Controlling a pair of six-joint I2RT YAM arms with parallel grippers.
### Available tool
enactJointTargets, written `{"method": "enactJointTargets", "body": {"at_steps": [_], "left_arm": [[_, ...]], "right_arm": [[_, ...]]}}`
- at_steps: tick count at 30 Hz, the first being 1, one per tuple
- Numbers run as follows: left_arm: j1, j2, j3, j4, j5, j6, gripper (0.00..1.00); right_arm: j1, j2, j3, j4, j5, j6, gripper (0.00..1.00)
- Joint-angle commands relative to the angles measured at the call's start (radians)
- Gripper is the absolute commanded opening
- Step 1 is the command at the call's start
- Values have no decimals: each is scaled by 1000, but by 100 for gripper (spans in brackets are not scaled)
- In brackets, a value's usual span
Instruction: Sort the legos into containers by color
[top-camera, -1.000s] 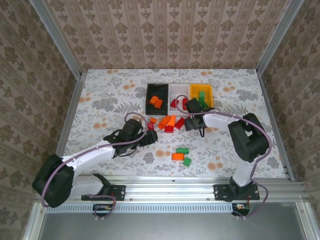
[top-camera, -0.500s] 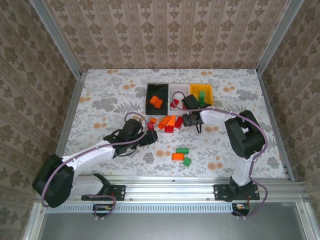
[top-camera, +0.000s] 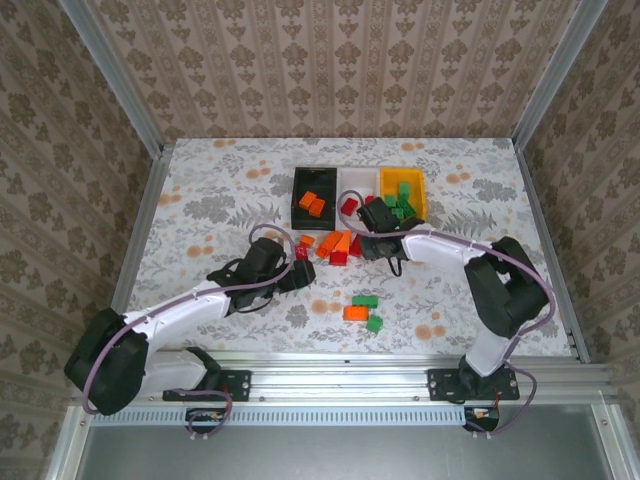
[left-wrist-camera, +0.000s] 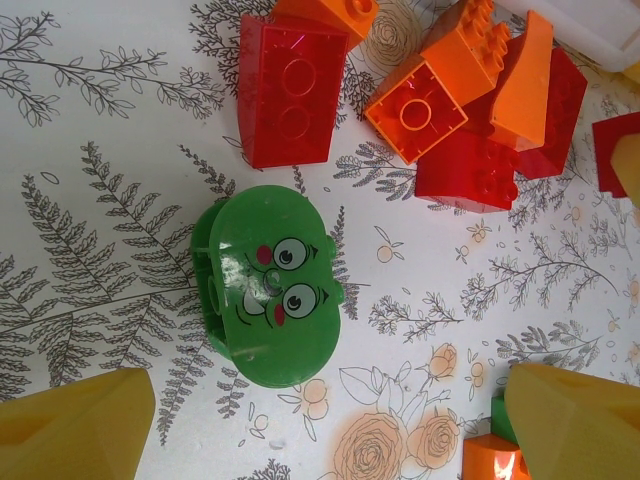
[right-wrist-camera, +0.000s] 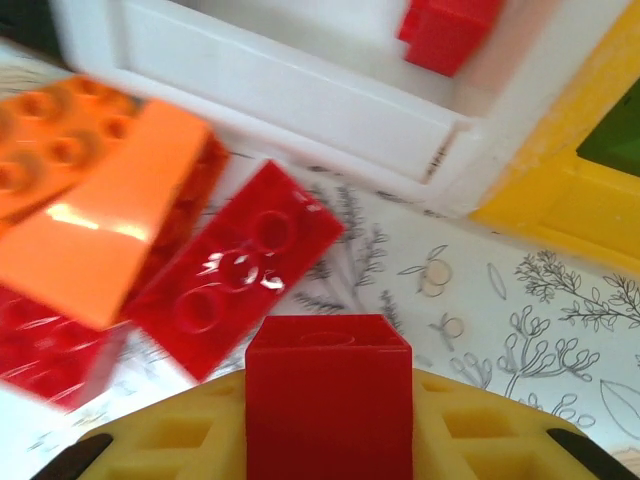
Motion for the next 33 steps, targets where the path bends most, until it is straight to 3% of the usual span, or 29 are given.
{"method": "enactJointTargets", "body": {"at_steps": [1, 10, 26, 33], "left_arm": [[-9, -27, 3, -3, -23, 20, 93], [-7, -125, -22, -57, -64, 27, 93], [19, -383, -174, -144, -135, -59, 99], [24, -364, -168, -135, -124, -47, 100]], "right_arm": [[14, -73, 7, -50, 28, 22, 35], [17, -100, 126, -81, 16, 10, 35], [-91, 318, 599, -149, 15, -12, 36], [-102, 377, 700, -190, 20, -24, 58]]}}
